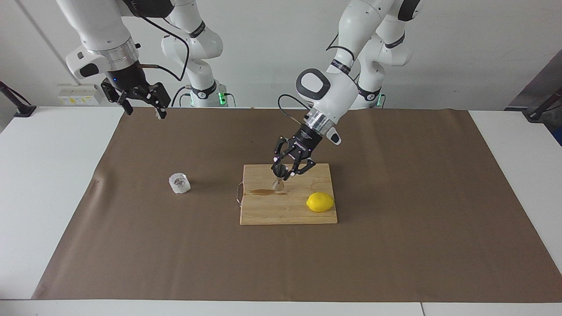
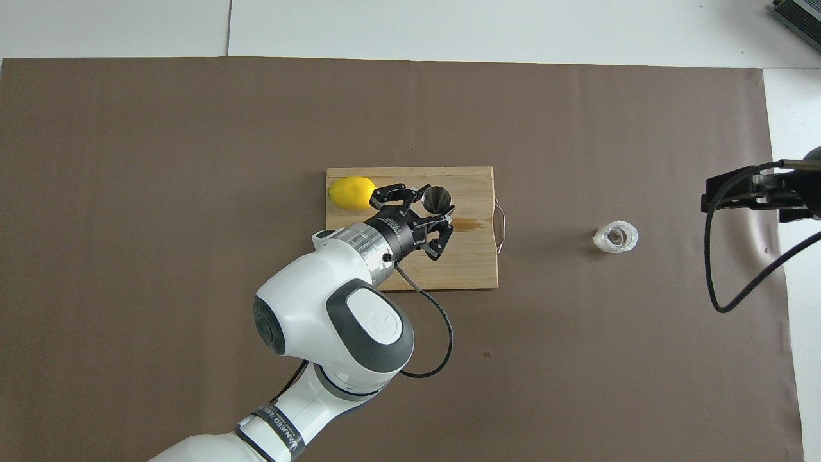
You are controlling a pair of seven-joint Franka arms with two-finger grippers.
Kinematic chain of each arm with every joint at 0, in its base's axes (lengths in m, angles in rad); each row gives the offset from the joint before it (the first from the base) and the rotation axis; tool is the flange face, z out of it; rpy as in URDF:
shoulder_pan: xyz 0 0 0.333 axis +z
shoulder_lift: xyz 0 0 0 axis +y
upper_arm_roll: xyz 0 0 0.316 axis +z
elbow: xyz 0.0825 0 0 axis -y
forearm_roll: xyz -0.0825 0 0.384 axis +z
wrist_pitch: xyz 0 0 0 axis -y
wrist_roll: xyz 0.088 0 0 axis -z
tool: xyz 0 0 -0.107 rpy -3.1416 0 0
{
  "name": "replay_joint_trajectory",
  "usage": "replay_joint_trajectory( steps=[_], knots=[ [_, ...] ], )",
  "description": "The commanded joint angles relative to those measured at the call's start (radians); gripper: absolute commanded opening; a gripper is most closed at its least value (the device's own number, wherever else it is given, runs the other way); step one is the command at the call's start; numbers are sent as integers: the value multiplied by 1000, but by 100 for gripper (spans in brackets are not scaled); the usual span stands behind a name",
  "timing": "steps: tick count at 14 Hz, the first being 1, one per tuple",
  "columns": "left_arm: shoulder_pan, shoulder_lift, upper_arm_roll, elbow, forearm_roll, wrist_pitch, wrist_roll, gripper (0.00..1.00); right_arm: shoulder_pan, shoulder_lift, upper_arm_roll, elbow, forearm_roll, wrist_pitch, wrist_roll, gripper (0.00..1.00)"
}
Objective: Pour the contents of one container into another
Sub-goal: 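Lower the metal cup onto the board and open the left gripper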
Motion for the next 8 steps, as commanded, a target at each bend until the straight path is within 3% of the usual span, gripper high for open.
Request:
replay_joint_trajectory(
  steps=[1,7,8],
  knots=[
    [-5,86,-45,88,-14,90,0,0,-10,-8,4,-3,0,-16,-24,100],
    [-26,113,-48,93,-13,114,0,0,-10,-8,4,-3,0,-16,-24,100],
    [-26,114,-48,91,-13,116,0,14,-10,-8,4,-3,0,-16,-24,100]
  ],
)
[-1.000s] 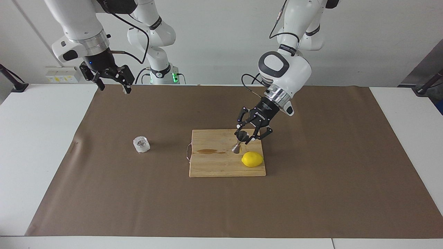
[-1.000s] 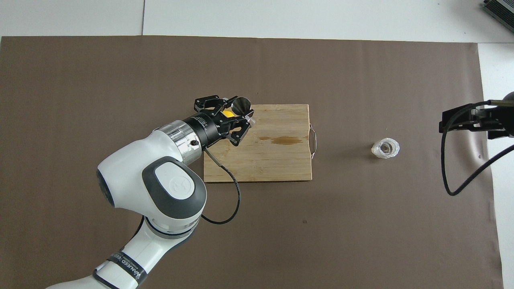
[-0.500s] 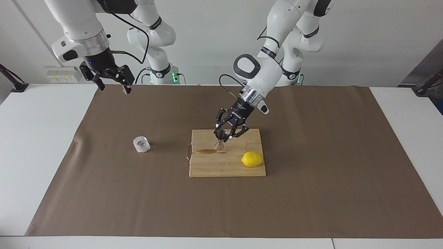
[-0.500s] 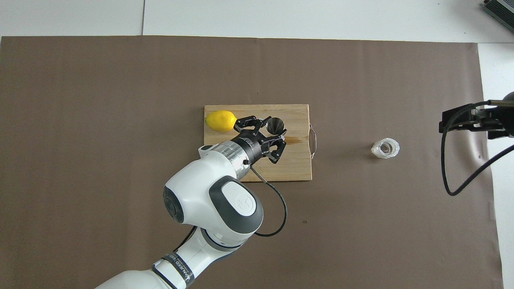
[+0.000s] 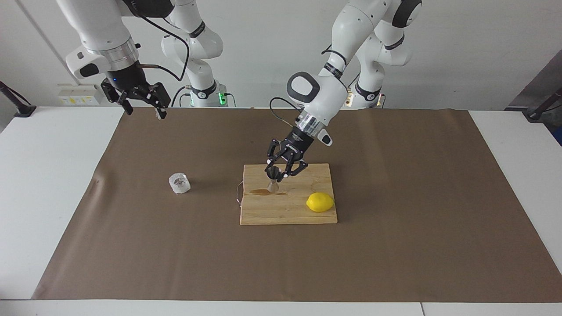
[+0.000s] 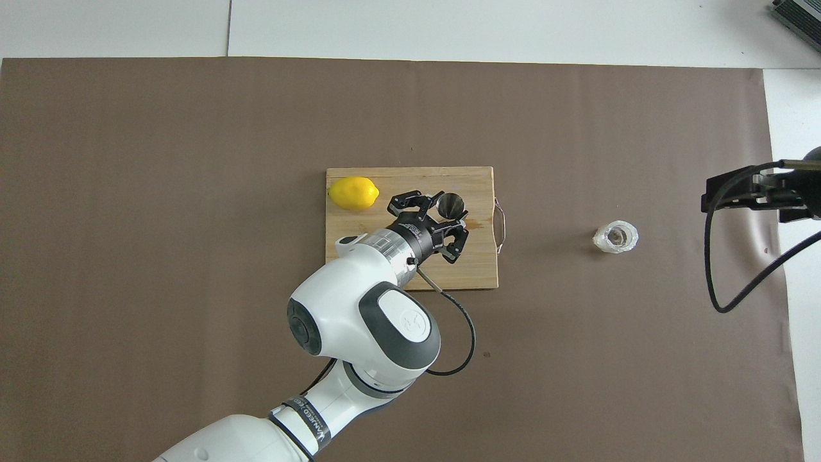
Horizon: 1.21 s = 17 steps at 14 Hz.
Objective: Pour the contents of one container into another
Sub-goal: 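Lower the metal cup onto the board and open the left gripper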
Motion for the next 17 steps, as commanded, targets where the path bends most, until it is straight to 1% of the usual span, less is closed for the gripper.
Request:
replay_joint_trajectory(
  steps=[1,2,6,7,8,9,10,12,13,15,17],
  knots=[
    [-20,21,1,28,-13,37,0,28,-10,-8,4,-3,0,-16,-24,100],
    [-18,21,1,27,-13,37,0,30,-10,-8,4,-3,0,-16,-26,100],
    [-20,22,1,22,-14,39,0,31,-10,-8,4,-3,0,-16,-24,100],
    [-20,22,1,22,-14,39,0,39,-10,-8,4,-3,0,-16,-24,100],
    [-20,22,1,22,-14,39,-1,64,-10,-8,4,-3,0,-16,-24,100],
    [-20,22,1,22,-14,39,-1,94,-10,-8,4,-3,0,-16,-24,100],
    [-17,22,1,22,-14,39,-1,100,-10,-8,4,-3,0,-16,-24,100],
    [-4,15,1,24,-6,34,-4,100,-10,-8,4,-3,0,-16,-24,100],
    [3,4,1,27,24,33,-3,100,-10,-8,4,-3,0,-16,-24,100],
    [12,-52,5,24,41,26,11,100,-10,-8,4,-3,0,-16,-24,100],
    [23,-92,5,10,40,19,113,100,-10,-8,4,-3,0,-16,-24,100]
  ],
)
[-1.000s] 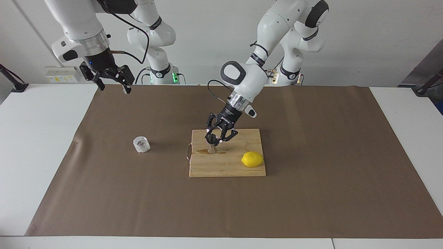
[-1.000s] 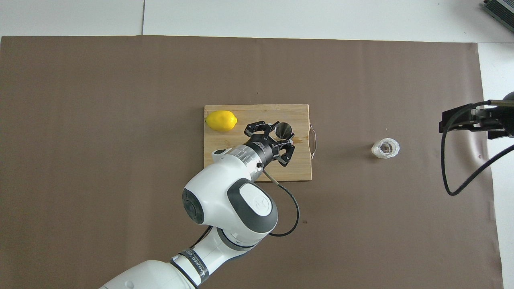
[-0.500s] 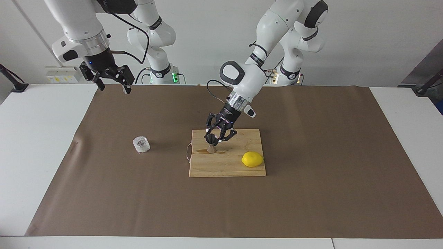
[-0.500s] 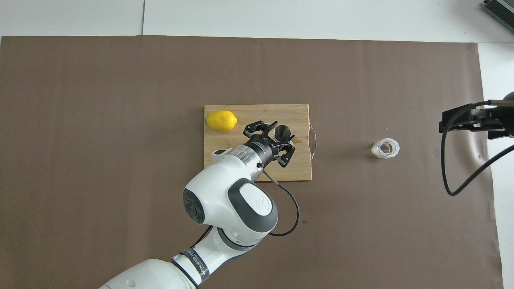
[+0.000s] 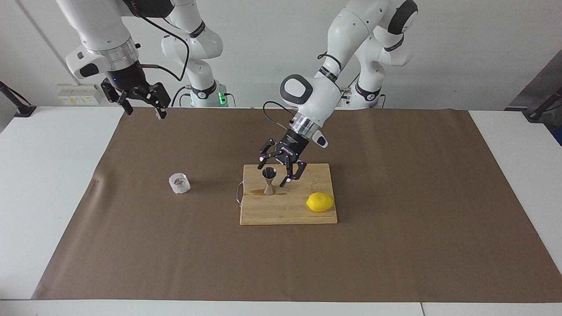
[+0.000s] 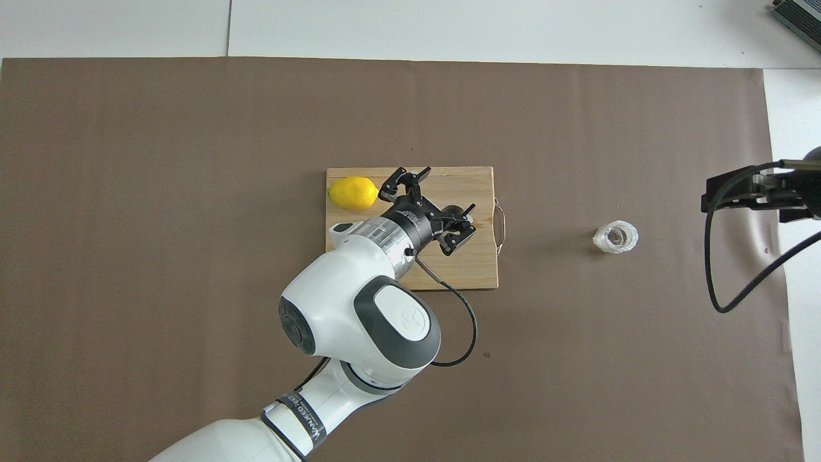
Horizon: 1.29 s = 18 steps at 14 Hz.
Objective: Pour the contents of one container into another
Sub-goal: 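Lower the metal cup onto the board and open the left gripper, then raise the left gripper off the cup while the right gripper reaches the glass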
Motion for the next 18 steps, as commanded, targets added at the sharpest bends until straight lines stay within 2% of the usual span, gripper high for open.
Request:
replay_joint_trajectory(
  steps=[1,4,7,9,14,16,18],
  knots=[
    [17,-75,-2,-42,2,-9,121,100,-10,-8,4,-3,0,-16,-24,100],
    [89,-106,4,-56,3,-145,180,100,-8,-11,5,-4,0,-40,-53,100],
    [164,-129,6,-65,8,-312,248,100,-10,-17,4,-9,0,-57,-167,100],
    [200,-138,7,-65,75,-397,258,100,-11,-42,-1,-65,2,-30,-259,100],
    [244,-155,9,-71,238,-542,254,100,-28,-117,-7,-269,2,171,-631,100],
    [276,-167,9,-74,337,-645,252,100,-45,-138,-7,-357,2,263,-783,100],
    [299,-181,9,-90,388,-699,251,100,-47,-129,-9,-398,2,314,-912,100]
  ],
)
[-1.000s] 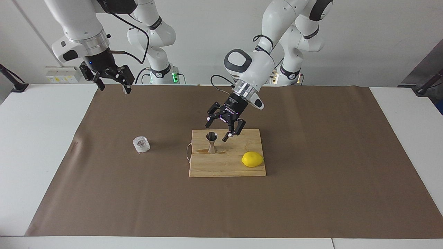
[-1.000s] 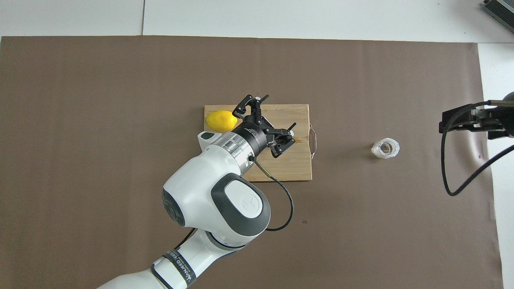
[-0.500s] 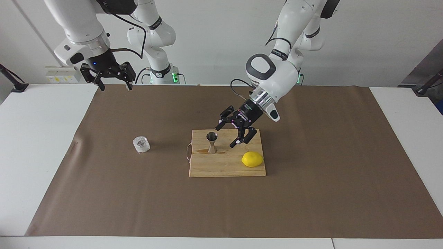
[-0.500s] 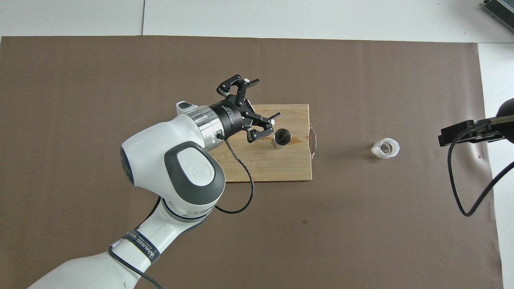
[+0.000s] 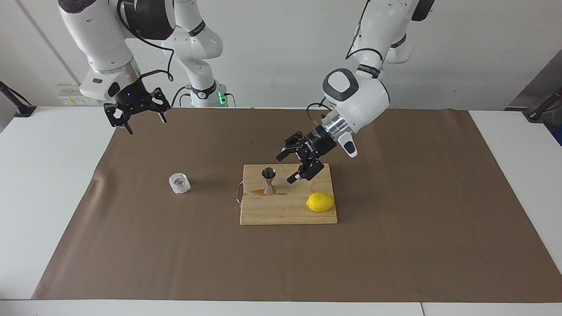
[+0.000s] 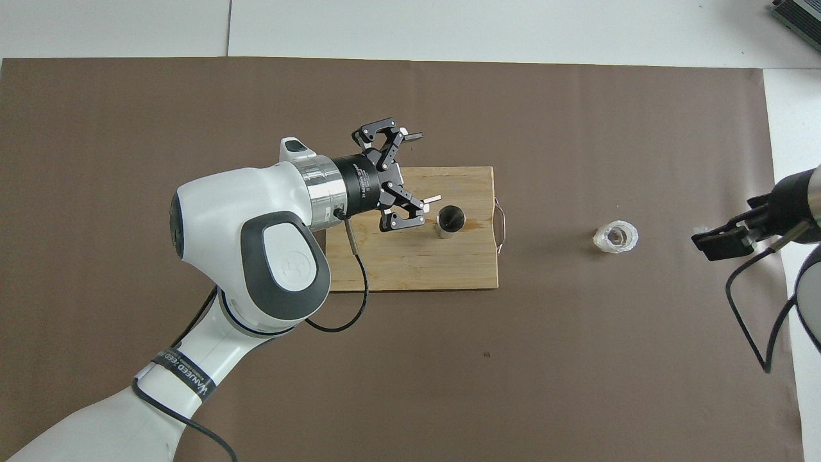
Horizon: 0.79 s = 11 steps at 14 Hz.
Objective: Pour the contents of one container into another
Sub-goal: 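Raise the left gripper off the cup while the right gripper reaches the glass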
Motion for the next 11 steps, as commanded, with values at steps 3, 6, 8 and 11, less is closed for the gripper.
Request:
replay_joint_trajectory(
  steps=[3,6,8,11],
  knots=[
    [29,-56,-1,-68,46,-59,0,100,-15,32,5,-105,2,145,-341,100],
    [31,-57,-1,-68,46,-57,-1,100,-21,107,5,-105,25,197,-501,100],
    [31,-57,-1,-68,46,-56,-6,100,-48,168,5,-106,80,234,-640,100],
    [31,-57,-1,-70,46,-54,-6,100,-55,211,5,-128,92,301,-771,100]
  ],
)
